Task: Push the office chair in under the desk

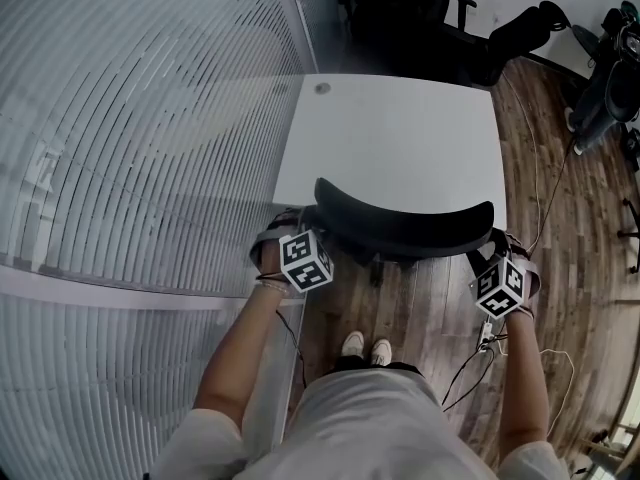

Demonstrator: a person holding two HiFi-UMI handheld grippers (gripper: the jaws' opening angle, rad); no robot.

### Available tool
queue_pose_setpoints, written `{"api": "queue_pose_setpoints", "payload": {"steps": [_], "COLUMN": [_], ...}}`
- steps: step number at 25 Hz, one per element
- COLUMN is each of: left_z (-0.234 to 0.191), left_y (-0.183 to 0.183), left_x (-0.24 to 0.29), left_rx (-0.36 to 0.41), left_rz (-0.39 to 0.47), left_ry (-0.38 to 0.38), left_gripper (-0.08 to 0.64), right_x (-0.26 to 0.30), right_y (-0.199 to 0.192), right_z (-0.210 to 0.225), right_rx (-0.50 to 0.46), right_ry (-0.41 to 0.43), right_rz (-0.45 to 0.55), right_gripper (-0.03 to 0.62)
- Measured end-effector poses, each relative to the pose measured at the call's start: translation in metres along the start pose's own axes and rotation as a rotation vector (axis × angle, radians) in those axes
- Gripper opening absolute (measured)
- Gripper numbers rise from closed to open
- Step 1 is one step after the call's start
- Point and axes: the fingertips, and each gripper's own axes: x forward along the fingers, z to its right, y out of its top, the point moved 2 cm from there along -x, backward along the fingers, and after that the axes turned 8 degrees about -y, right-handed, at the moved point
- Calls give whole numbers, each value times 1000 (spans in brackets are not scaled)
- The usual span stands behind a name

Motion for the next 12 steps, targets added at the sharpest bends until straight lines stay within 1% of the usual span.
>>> {"api": "queue_pose_setpoints", "payload": {"steps": [12], "left_z": [-13], "left_y": [-7], "left_x": [5], "left_rx": [1], "left_rz": [-10], "left_ry": [-1], "left_gripper": [207], "right_x": [6], "right_y": [8], "right_z": [0], "right_rx": [3], "right_ry": [7], "right_rz": [5], "right_gripper": [173]}}
